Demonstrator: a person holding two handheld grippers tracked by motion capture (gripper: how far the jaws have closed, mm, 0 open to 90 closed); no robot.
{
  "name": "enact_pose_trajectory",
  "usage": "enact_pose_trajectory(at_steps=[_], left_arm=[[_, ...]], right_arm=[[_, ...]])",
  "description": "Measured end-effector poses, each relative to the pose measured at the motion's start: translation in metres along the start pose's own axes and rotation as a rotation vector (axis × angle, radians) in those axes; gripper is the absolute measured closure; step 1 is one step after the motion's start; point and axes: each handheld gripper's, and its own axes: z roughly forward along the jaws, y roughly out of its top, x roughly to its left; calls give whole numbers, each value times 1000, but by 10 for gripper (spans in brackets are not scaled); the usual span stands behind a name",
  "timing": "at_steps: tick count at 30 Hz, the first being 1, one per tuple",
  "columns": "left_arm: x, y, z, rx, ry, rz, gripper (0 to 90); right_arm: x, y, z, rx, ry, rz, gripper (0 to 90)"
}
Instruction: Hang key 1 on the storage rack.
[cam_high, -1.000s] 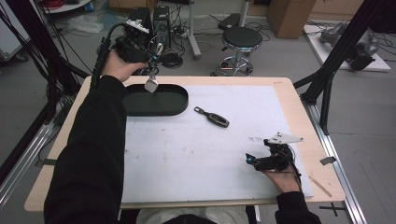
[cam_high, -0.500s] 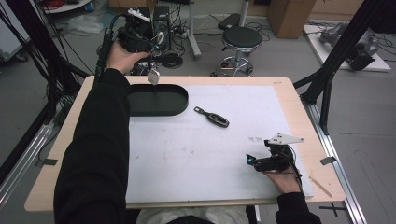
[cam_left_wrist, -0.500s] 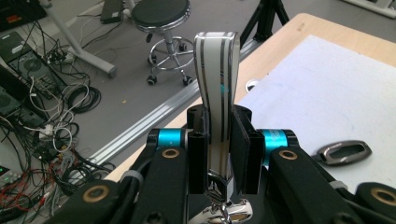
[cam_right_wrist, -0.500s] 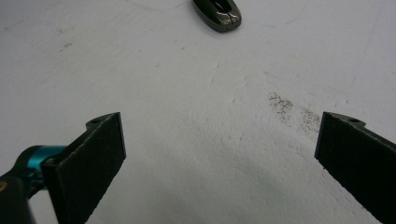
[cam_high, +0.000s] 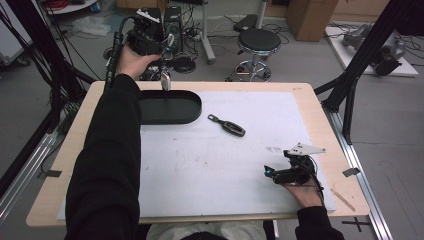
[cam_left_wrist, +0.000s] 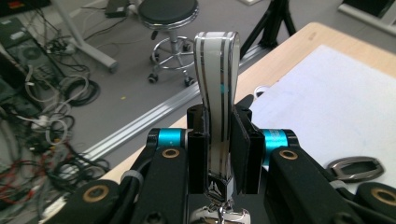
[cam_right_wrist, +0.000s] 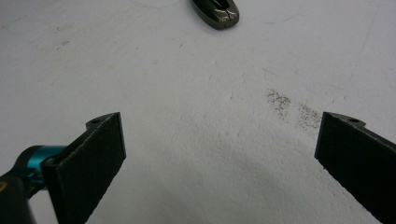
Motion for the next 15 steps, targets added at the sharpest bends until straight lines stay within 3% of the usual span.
enact_pose_trajectory(at_steps=[2, 6, 9, 13, 15], left_arm=[[1, 0, 0, 2, 21, 4, 777], [2, -1, 2, -17, 18, -15, 776], [4, -1, 4, -23, 39, -30, 776], [5, 0, 6, -62, 35, -74, 777], [6, 0, 7, -77, 57, -92, 777]], right_arm=[[0, 0, 0, 0, -3, -3, 10], [0, 0, 0, 1, -2, -4, 10], [0, 0, 0, 6, 0, -1, 10], [0, -1, 0, 7, 0, 0, 10], [0, -1, 1, 9, -1, 1, 10]])
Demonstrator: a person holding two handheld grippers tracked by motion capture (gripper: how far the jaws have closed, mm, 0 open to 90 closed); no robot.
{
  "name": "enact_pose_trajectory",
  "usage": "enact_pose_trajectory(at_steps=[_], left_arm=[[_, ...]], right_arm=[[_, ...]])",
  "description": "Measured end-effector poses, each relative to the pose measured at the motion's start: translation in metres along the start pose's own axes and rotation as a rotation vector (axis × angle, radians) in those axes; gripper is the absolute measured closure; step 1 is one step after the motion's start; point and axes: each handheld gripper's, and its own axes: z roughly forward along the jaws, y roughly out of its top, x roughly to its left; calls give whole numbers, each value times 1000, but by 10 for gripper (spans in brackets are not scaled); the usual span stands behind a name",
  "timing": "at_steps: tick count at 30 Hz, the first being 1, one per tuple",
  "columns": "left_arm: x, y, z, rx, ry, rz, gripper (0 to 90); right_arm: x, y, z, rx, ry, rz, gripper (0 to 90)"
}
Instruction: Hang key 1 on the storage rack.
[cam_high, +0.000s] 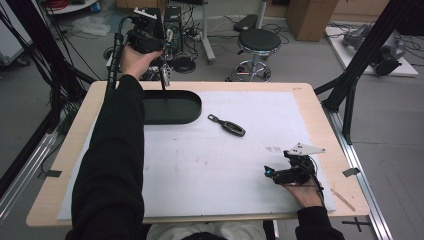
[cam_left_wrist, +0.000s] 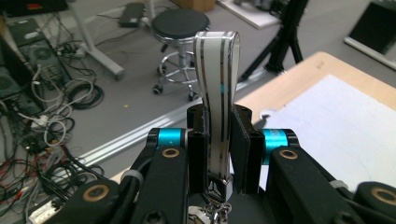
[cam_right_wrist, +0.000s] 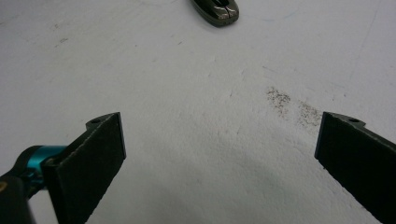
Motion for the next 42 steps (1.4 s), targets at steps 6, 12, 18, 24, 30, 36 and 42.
enact_pose_trajectory(at_steps=[6, 12, 18, 24, 30, 36, 42], left_arm=[[10, -2, 1, -25, 38, -78, 777], [10, -4, 5, -40, 91, -90, 749], [-5, -14, 3, -100, 132, 71, 420], [-3, -19, -8, -83, 32, 78, 86], [1, -25, -24, -72, -4, 61, 47], [4, -36, -41, -68, -18, 70, 47], [6, -47, -51, -40, -44, 65, 47]], right_arm=[[0, -1, 0, 4, -2, -5, 10], [0, -1, 1, 10, -1, -7, 10], [0, -1, 1, 8, 0, -4, 10], [1, -1, 1, 6, 2, -10, 10], [2, 0, 1, 6, 4, -10, 10], [2, 0, 2, 11, 7, -11, 10], [3, 1, 3, 13, 9, -11, 10]])
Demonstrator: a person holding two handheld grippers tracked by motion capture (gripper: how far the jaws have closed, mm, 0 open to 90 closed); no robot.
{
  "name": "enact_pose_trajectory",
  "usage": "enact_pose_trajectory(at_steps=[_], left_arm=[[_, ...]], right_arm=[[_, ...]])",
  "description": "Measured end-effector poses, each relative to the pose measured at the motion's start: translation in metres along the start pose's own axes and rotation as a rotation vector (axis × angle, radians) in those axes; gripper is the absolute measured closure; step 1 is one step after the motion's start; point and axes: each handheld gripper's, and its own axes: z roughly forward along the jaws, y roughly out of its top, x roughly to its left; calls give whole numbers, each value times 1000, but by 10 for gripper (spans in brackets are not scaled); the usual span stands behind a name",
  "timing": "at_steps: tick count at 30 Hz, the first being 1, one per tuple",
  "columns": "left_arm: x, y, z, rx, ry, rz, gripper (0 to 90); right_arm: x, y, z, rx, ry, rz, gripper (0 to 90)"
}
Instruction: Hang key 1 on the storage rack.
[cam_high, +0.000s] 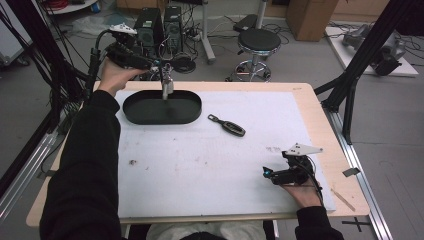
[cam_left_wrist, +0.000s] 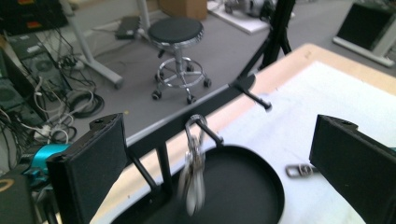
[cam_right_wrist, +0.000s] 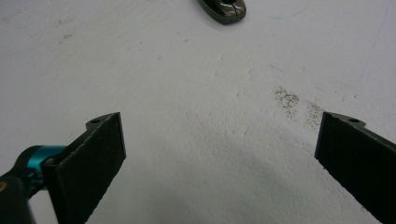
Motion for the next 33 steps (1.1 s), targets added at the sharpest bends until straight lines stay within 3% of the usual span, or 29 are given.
enact_pose_trajectory(at_steps=[9, 20, 30, 33], left_arm=[[-6, -11, -14, 2, 9, 17, 47], [-5, -41, -29, 20, 9, -27, 47], [-3, -67, -43, 58, 19, -47, 47], [-4, -73, -47, 89, 18, -38, 47]], right_arm=[[0, 0, 0, -1, 0, -1, 10], [-1, 0, 0, -1, 1, 2, 10], [0, 1, 1, 4, 4, 7, 10], [1, 1, 1, 3, 2, 9, 10]])
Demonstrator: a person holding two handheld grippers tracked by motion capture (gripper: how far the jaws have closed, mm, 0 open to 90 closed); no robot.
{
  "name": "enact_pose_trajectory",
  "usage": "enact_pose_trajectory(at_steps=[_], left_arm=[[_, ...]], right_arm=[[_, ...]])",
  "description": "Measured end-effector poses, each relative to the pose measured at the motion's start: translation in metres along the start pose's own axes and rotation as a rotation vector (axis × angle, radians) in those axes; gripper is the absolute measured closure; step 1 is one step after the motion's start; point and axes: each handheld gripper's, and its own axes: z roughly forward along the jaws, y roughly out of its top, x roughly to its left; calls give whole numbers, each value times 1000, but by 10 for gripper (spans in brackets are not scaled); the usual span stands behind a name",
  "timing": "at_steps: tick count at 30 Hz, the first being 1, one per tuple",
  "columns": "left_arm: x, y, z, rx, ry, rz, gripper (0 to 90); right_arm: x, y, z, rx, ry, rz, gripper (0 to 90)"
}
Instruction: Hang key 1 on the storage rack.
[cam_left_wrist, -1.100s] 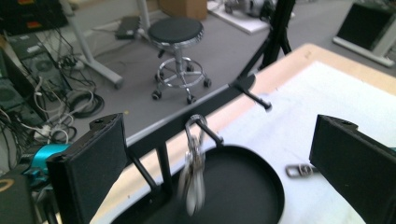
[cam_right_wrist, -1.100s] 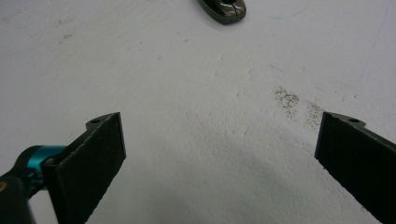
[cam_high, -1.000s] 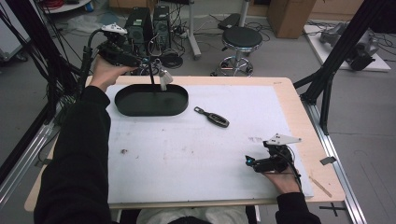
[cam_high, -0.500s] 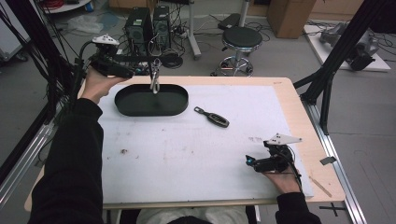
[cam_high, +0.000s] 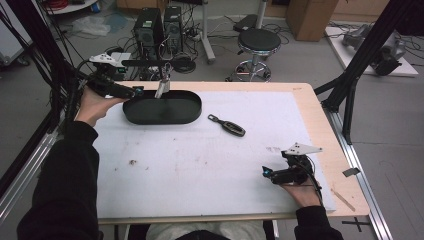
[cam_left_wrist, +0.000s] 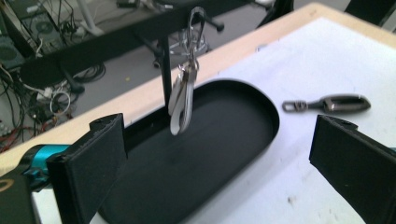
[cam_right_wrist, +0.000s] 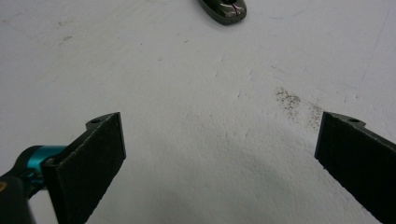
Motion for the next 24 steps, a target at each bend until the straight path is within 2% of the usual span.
enact_pose_trajectory(at_steps=[7, 10, 15, 21, 24], left_arm=[[0, -16, -9, 32, 3, 0, 47], [0, -22, -13, 31, 5, -13, 47], [-2, -30, -17, 34, 0, -12, 47], [-3, -38, -22, 67, -13, -5, 47], [-5, -42, -26, 61, -12, -6, 47]], right_arm=[[-1, 0, 1, 0, 0, -5, 10], [0, 0, 2, 2, 0, -5, 10], [0, 0, 2, 5, -2, 0, 10], [0, 0, 2, 6, -3, -4, 10], [0, 0, 2, 6, -4, -2, 10]])
